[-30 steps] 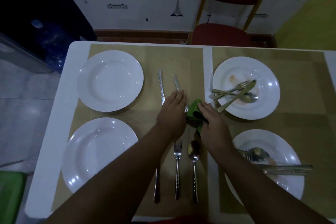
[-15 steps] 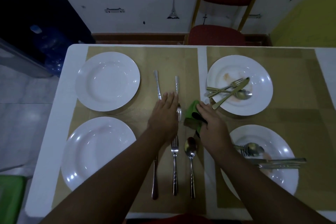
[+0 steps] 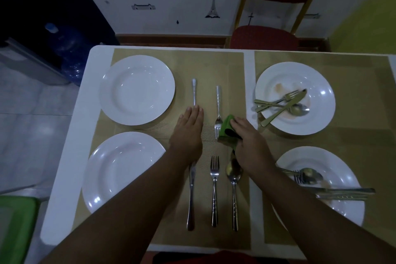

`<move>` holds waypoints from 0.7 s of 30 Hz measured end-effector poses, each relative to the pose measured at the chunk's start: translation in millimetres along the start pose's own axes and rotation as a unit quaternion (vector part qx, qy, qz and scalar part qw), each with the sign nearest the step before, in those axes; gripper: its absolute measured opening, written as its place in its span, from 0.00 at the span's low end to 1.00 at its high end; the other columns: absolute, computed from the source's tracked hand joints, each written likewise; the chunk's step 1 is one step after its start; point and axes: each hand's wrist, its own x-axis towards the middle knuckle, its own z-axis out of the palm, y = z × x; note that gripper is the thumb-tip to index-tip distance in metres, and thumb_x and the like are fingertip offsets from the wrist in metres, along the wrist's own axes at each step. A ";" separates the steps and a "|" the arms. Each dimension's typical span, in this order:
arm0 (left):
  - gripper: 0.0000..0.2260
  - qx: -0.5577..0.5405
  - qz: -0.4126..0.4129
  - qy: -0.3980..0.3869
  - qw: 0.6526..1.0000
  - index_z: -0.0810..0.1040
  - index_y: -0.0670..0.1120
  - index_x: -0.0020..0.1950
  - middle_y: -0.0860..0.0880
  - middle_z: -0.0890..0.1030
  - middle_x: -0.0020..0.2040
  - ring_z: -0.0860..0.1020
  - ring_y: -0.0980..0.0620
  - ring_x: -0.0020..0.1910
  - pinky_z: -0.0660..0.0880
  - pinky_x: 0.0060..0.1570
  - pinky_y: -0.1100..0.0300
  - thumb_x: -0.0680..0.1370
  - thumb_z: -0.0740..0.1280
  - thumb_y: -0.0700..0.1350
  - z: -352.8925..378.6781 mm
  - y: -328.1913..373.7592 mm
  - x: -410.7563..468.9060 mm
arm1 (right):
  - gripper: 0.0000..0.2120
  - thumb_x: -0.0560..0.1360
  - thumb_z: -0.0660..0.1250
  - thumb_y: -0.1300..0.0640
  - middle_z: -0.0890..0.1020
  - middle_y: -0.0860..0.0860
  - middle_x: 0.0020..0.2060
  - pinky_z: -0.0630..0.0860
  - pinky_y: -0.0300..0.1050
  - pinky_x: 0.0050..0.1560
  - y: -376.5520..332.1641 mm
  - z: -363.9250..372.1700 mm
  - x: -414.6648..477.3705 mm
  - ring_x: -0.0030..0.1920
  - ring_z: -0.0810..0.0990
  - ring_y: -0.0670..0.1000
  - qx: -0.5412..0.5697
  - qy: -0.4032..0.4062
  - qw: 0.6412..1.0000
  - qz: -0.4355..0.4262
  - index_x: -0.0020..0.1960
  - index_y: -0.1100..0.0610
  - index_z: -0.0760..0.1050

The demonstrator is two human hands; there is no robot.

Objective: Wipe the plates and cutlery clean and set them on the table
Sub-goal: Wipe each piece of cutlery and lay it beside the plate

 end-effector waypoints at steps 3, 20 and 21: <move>0.35 0.001 0.005 0.007 1.000 0.44 0.43 0.82 0.45 0.44 0.82 0.41 0.46 0.80 0.39 0.76 0.53 0.79 0.61 0.38 -0.7 0.8 0.0 | 0.31 0.71 0.56 0.76 0.65 0.52 0.73 0.55 0.45 0.75 2.9 -0.5 -2.5 0.74 0.58 0.50 -0.002 0.000 1.000 0.001 0.71 0.59 0.65; 0.30 0.047 0.045 -0.030 0.997 0.45 0.42 0.81 0.43 0.45 0.82 0.43 0.44 0.81 0.44 0.78 0.49 0.83 0.57 0.42 12.5 53.6 6.5 | 0.31 0.72 0.55 0.75 0.64 0.51 0.73 0.52 0.41 0.73 19.4 -33.0 -42.5 0.75 0.56 0.50 -0.003 0.020 1.000 -0.010 0.72 0.57 0.65; 0.30 0.045 0.047 -0.030 0.997 0.45 0.42 0.81 0.43 0.45 0.82 0.43 0.44 0.80 0.44 0.77 0.49 0.84 0.57 0.43 10.3 53.6 4.7 | 0.31 0.72 0.55 0.75 0.64 0.51 0.73 0.52 0.40 0.73 18.9 -32.4 -42.1 0.75 0.56 0.50 -0.003 0.021 1.000 -0.011 0.72 0.57 0.65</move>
